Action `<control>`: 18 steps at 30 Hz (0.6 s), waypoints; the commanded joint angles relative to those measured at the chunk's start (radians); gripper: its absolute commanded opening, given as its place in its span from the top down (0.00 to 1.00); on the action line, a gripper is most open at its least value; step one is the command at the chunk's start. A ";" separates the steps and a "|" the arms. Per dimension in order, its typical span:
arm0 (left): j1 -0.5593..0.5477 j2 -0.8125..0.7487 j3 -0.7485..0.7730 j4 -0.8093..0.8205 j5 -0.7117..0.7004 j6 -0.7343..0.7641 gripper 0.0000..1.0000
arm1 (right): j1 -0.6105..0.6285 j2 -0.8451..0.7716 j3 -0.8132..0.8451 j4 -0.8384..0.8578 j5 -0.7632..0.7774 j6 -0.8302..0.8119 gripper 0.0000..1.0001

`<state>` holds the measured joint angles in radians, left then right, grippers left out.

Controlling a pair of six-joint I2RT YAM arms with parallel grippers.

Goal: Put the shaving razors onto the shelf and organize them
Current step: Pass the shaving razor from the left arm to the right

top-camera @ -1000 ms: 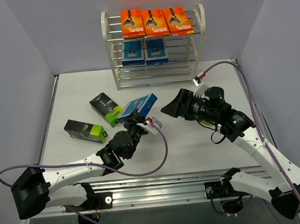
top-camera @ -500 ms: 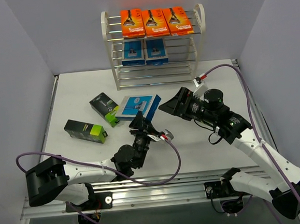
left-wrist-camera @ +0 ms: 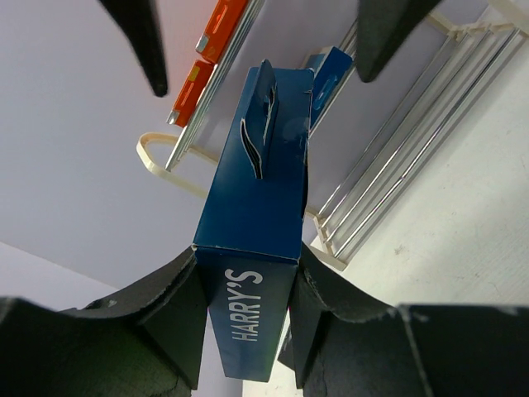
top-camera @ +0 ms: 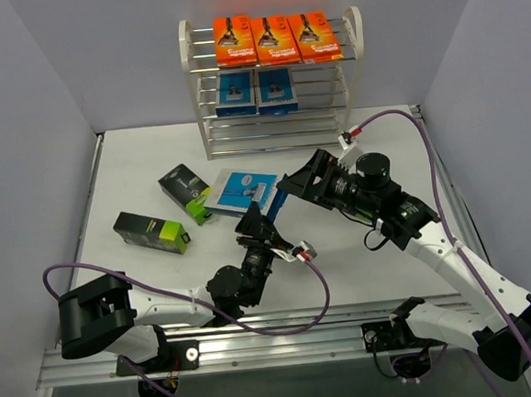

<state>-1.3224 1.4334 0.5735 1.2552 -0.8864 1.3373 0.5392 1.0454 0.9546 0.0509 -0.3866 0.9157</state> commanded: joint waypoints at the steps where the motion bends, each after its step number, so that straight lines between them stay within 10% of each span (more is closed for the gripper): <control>1: -0.012 0.010 0.012 0.187 -0.005 0.060 0.98 | 0.007 0.018 0.053 0.067 -0.024 -0.001 0.18; 18: -0.026 0.058 0.028 0.262 -0.031 0.180 0.98 | 0.008 0.067 0.026 0.044 -0.067 0.006 0.33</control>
<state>-1.3411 1.4807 0.5735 1.2751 -0.9092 1.4620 0.5392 1.1099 0.9649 0.0967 -0.4416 0.9401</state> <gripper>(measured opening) 0.461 0.671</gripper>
